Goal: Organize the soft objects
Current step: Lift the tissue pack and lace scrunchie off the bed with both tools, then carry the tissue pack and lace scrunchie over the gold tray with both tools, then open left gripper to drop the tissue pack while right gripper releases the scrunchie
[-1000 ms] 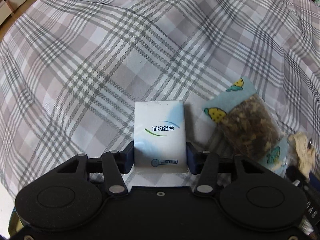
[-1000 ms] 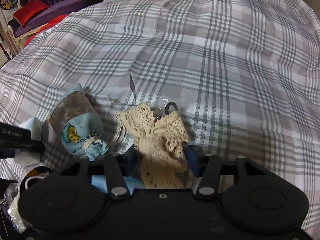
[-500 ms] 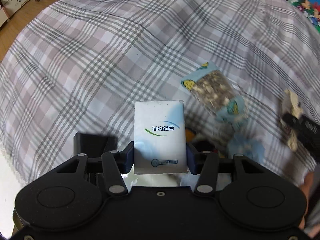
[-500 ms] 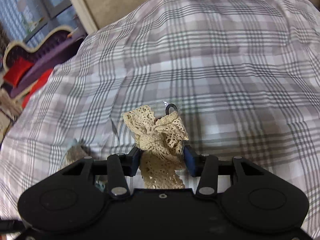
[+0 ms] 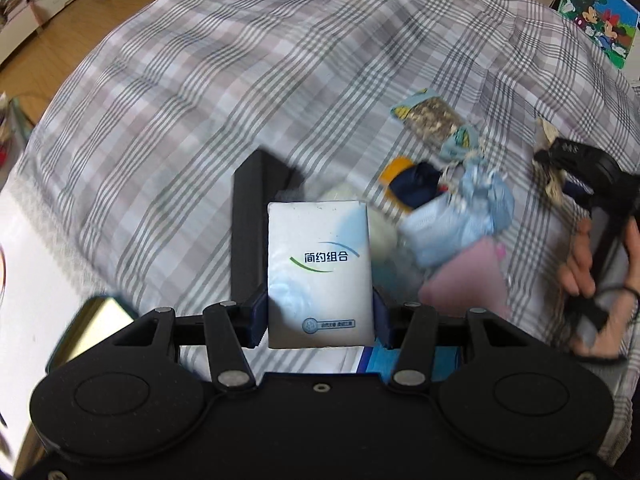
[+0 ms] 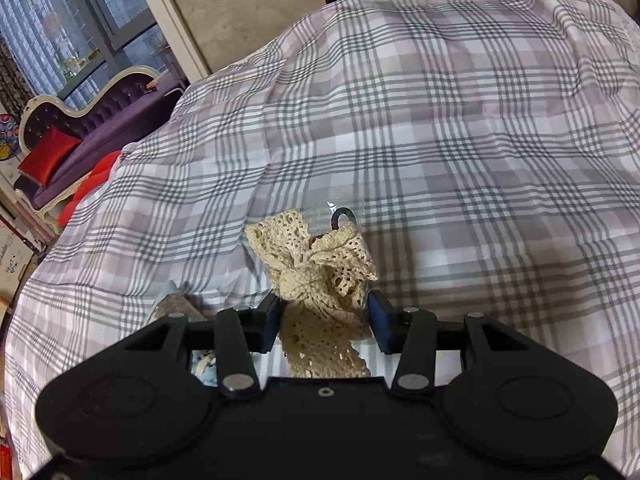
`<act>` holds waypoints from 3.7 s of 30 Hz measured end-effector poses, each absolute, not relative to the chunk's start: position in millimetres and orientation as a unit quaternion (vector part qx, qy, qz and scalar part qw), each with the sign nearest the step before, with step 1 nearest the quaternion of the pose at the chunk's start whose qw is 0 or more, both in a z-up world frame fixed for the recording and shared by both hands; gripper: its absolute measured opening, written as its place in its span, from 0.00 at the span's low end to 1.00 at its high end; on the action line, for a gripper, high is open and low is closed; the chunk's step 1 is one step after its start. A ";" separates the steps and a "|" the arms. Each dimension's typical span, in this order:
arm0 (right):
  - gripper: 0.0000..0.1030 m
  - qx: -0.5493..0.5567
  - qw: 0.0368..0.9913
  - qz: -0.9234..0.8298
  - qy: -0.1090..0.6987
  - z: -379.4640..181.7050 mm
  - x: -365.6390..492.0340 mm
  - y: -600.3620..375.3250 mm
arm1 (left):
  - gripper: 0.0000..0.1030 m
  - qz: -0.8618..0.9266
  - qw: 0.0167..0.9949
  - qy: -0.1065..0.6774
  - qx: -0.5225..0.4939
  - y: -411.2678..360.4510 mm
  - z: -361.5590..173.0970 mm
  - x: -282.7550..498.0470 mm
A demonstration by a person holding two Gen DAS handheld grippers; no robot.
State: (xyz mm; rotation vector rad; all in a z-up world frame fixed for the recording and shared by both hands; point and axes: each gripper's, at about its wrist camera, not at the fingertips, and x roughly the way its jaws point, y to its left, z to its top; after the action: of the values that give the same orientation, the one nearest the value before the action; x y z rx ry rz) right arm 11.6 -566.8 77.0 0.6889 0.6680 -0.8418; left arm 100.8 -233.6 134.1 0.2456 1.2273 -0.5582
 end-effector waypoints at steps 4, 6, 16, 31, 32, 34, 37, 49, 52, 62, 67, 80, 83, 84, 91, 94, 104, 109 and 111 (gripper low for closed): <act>0.43 0.313 0.814 -0.379 0.310 78.6 9.8 -555.6 | 0.48 -0.248 0.778 0.570 0.093 -194.9 130.0 82.6; 0.43 0.305 0.824 -0.372 0.300 83.1 6.7 -548.5 | 0.48 -0.234 0.782 0.572 0.083 -172.9 125.0 72.9; 0.43 0.205 0.898 -0.324 0.217 110.2 -27.2 -474.8 | 0.48 -0.117 0.808 0.577 0.018 -59.2 90.8 55.1; 0.44 0.126 0.945 -0.071 0.293 145.7 -72.1 -286.6 | 0.48 -0.035 0.820 0.571 -0.037 10.7 51.1 61.1; 0.44 0.125 0.942 -0.051 0.308 143.1 -70.1 -274.3 | 0.48 -0.033 0.820 0.570 -0.038 13.0 49.0 61.6; 0.44 0.121 0.933 -0.017 0.338 136.1 -65.9 -249.1 | 0.48 -0.030 0.820 0.571 -0.042 17.9 44.1 63.4; 0.44 0.103 0.922 0.013 0.374 126.1 -60.3 -214.3 | 0.48 -0.027 0.818 0.572 -0.047 24.2 36.7 66.5; 0.44 0.028 0.879 0.059 0.473 82.0 -45.5 -130.1 | 0.48 -0.005 0.814 0.578 -0.056 45.4 -0.2 93.8; 0.44 0.015 0.869 0.053 0.492 72.7 -43.9 -116.0 | 0.48 0.001 0.813 0.579 -0.056 50.6 -9.4 99.2; 0.44 -0.015 0.838 0.047 0.544 33.6 -16.8 -96.1 | 0.48 0.004 0.810 0.584 -0.040 49.4 -19.3 109.6; 0.44 -0.022 0.828 0.054 0.557 23.3 -9.6 -93.0 | 0.48 0.005 0.811 0.584 -0.030 45.1 -19.8 111.6; 0.47 -0.014 0.824 0.045 0.565 11.9 1.3 -96.9 | 0.58 0.010 0.811 0.584 -0.029 44.3 -21.2 113.4; 0.53 -0.010 0.829 0.042 0.558 12.7 1.4 -97.7 | 0.62 0.008 0.812 0.583 -0.029 44.8 -20.4 112.7; 0.53 -0.009 0.829 0.040 0.557 13.3 1.4 -97.7 | 0.62 0.009 0.812 0.583 -0.028 45.1 -20.3 112.6; 0.55 -0.011 0.830 0.038 0.557 14.4 1.2 -97.2 | 0.63 0.004 0.810 0.586 -0.030 45.9 -21.4 111.9; 0.55 -0.011 0.828 0.038 0.559 13.7 0.7 -96.9 | 0.63 0.003 0.810 0.586 -0.030 45.7 -21.2 111.2; 0.55 -0.009 0.828 0.036 0.560 14.5 -4.7 -96.9 | 0.64 -0.005 0.808 0.589 -0.027 44.2 -21.2 110.0; 0.56 -0.007 0.829 0.035 0.559 17.3 -8.5 -98.5 | 0.72 -0.010 0.810 0.586 -0.016 39.5 -20.7 107.5; 0.56 -0.006 0.829 0.033 0.559 18.2 -10.0 -98.9 | 0.72 -0.012 0.810 0.587 -0.011 37.5 -21.1 107.1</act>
State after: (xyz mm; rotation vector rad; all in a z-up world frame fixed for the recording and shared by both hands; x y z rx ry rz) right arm -10.0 -98.9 18.2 -0.0131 1.1862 0.0698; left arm 107.1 37.5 -21.1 -0.0233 1.2543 -0.0259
